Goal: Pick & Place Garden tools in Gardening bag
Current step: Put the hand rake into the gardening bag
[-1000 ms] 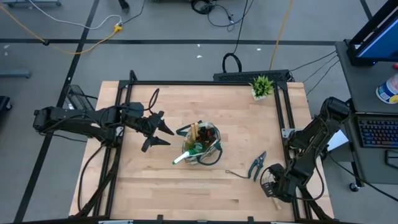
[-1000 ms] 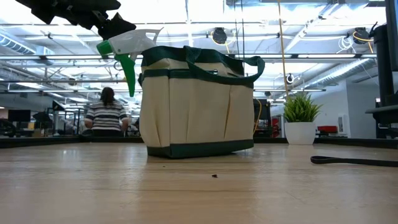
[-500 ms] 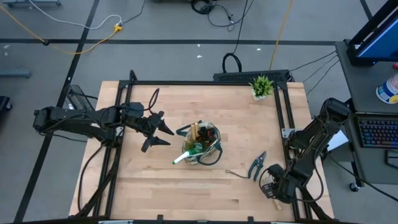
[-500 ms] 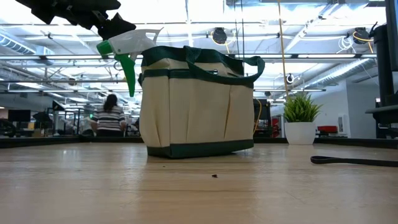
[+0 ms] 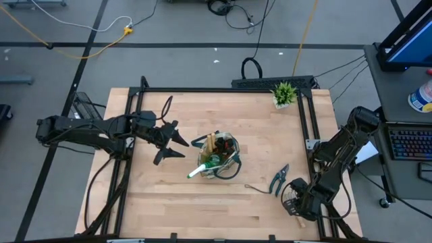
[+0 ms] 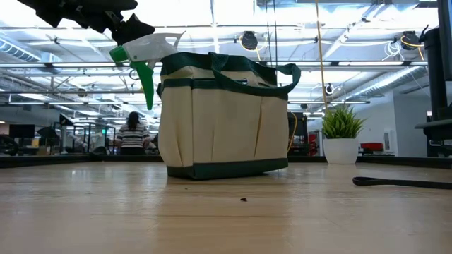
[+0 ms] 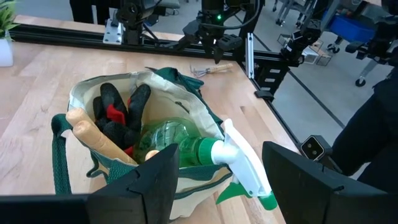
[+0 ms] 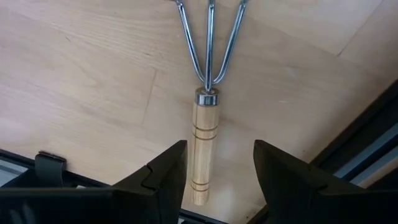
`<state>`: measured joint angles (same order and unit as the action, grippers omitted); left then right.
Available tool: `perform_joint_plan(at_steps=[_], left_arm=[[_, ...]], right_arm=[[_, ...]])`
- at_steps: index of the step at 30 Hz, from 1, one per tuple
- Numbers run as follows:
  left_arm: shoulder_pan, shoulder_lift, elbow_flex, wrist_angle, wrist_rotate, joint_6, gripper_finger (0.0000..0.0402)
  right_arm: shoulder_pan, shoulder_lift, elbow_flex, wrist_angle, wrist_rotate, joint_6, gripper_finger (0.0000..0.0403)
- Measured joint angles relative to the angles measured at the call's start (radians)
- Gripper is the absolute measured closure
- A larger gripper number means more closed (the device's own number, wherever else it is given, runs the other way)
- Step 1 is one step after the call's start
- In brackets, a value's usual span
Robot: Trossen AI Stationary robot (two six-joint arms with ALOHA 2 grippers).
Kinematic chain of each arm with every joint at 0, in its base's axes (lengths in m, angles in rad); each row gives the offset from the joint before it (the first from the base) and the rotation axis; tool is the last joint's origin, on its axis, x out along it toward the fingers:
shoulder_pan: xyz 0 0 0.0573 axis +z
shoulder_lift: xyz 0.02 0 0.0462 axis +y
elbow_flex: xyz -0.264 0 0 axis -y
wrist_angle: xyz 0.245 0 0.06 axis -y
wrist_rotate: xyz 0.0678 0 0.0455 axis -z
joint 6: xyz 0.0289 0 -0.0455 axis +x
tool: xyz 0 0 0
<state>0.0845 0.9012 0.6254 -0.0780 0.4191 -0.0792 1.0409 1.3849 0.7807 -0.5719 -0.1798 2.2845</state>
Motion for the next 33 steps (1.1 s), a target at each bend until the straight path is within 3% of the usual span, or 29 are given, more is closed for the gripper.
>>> perform_joint_plan(at_steps=[10, 15, 26, 33], left_arm=[[0.0, 0.0, 0.0, 0.0, 0.0, -0.001, 0.0165], [0.0, 0.0, 0.0, -0.001, 0.0, -0.001, 0.0165], [0.0, 0.002, 0.0, -0.006, 0.0, -0.002, 0.0165], [0.0, 0.002, 0.0, -0.007, 0.0, 0.003, 0.0165]], right_arm=[[-0.039, 0.001, 0.002, 0.051, -0.017, -0.069, 0.0227], [-0.083, 0.003, 0.0, 0.122, 0.031, -0.113, 0.0227], [-0.045, 0.086, -0.002, 0.141, -0.093, -0.097, 0.0227], [-0.037, 0.162, -0.002, 0.203, -0.112, -0.094, 0.0227]])
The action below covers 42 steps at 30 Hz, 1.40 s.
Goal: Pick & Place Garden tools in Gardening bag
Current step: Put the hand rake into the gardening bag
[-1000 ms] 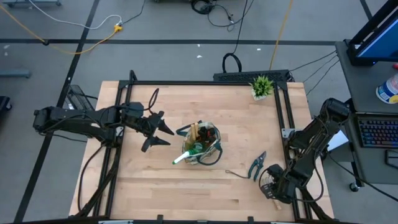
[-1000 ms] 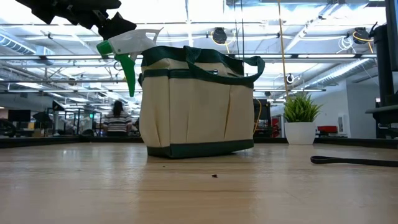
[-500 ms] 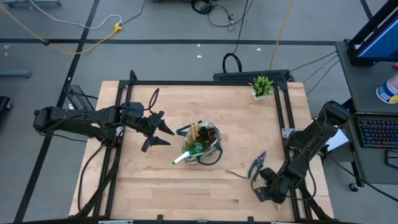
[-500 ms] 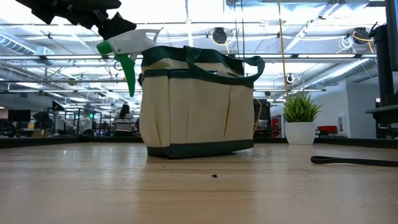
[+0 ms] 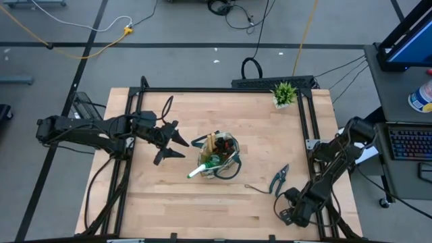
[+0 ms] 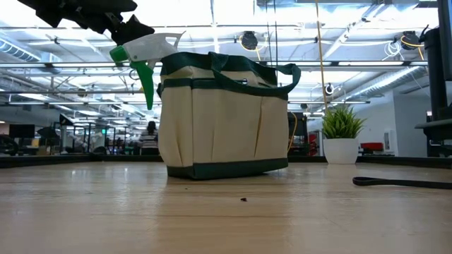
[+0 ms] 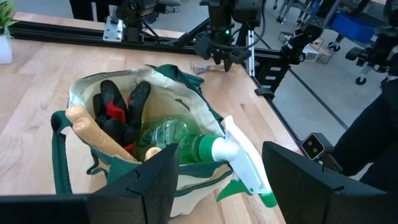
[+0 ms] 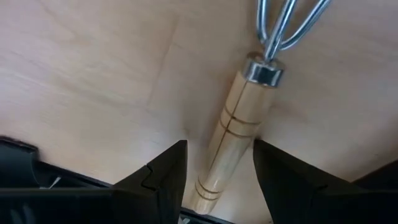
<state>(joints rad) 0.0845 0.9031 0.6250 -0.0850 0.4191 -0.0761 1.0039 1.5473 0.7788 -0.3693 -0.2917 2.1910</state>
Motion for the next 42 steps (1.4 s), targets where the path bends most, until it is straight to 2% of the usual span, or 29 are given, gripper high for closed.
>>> perform_joint_plan(at_steps=[18, 22, 29, 42], left_arm=[[0.0, 0.0, 0.0, -0.002, 0.0, 0.005, 0.0165], [0.0, 0.0, 0.0, -0.002, 0.001, 0.013, 0.0165], [0.0, 0.0, 0.0, -0.002, 0.001, 0.025, 0.0165], [0.0, 0.0, 0.0, -0.002, 0.001, 0.04, 0.0165]], right_arm=[[0.001, 0.035, 0.002, 0.014, 0.038, -0.025, 0.0229], [0.005, 0.036, 0.002, -0.001, 0.045, 0.019, 0.0254], [0.02, 0.036, 0.001, -0.001, 0.057, 0.068, 0.0344], [0.019, 0.005, -0.004, 0.032, 0.036, 0.057, 0.0346]])
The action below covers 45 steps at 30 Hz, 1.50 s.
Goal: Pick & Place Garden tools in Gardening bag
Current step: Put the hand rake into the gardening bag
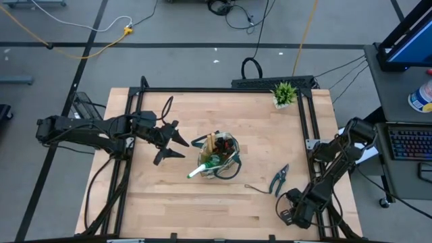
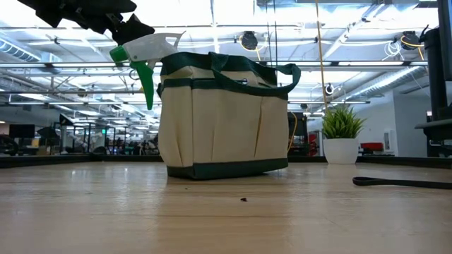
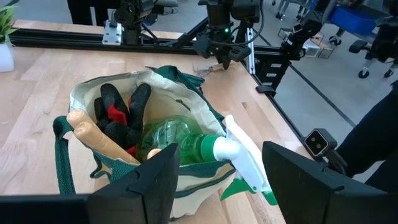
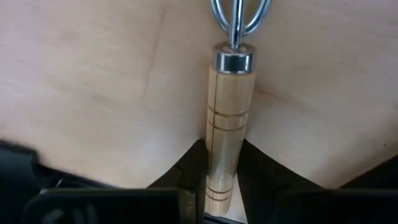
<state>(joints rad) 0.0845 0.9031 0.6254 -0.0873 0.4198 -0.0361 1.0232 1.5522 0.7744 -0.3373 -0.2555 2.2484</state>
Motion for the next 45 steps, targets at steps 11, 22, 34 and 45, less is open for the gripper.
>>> perform_joint_plan(at_steps=[11, 22, 34, 45], left_arm=[[0.0, 0.0, 0.0, -0.048, -0.001, 0.01, 0.0165], [0.0, 0.0, 0.0, -0.046, -0.002, 0.021, 0.0165], [0.0, 0.0, 0.0, -0.011, -0.003, 0.03, 0.0165], [0.0, 0.0, 0.0, 0.099, -0.003, -0.025, 0.0165]], right_arm=[[-0.003, -0.066, 0.001, 0.239, -0.003, -0.09, 0.0346], [-0.081, -0.071, 0.002, 0.618, 0.12, -0.339, 0.0346], [-0.288, -0.072, 0.003, 0.897, 0.233, -0.664, 0.0346], [-0.492, -0.073, 0.004, 0.967, 0.169, -0.938, 0.0346]])
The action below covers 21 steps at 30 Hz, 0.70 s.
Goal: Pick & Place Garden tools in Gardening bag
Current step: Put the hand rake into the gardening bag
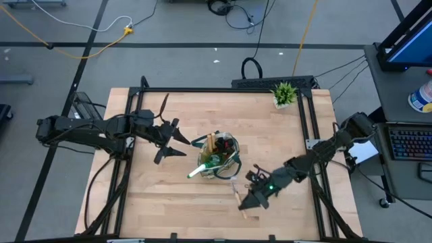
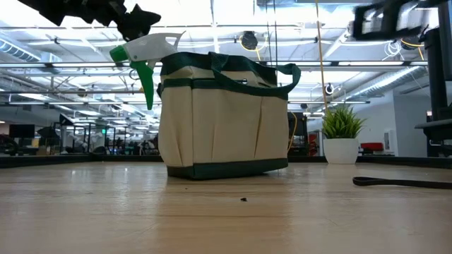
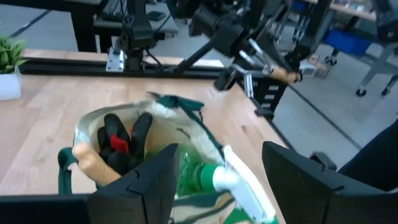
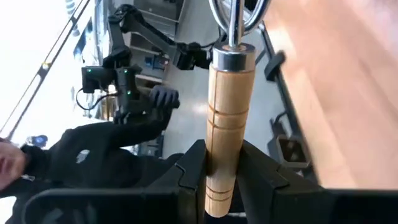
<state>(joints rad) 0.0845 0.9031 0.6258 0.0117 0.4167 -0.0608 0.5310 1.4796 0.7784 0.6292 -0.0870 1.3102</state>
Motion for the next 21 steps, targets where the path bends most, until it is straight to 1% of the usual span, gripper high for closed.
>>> perform_joint_plan(at_steps=[4, 8, 12, 14, 17, 21], left_arm=[[0.0, 0.0, 0.0, 0.054, 0.0, -0.042, 0.0165], [0.0, 0.0, 0.0, 0.109, 0.0, -0.1, 0.0165], [0.0, 0.0, 0.0, 0.122, 0.0, -0.177, 0.0165], [0.0, 0.0, 0.0, 0.121, 0.0, -0.22, 0.0165], [0.0, 0.0, 0.0, 0.122, 0.0, -0.271, 0.0165], [-0.003, 0.0, 0.0, 0.124, -0.032, -0.337, 0.0165]], right_arm=[[-0.085, 0.0, 0.0, -0.005, -0.083, -0.099, 0.0346], [-0.171, 0.0, 0.0, -0.005, -0.21, -0.168, 0.0346], [-0.258, -0.018, 0.0, -0.022, -0.327, -0.249, 0.0346], [-0.302, -0.042, 0.0, -0.036, -0.36, -0.295, 0.0346], [-0.362, -0.102, 0.0, -0.105, -0.387, -0.372, 0.0346], [-0.428, -0.207, 0.0, -0.24, -0.384, -0.487, 0.0346]])
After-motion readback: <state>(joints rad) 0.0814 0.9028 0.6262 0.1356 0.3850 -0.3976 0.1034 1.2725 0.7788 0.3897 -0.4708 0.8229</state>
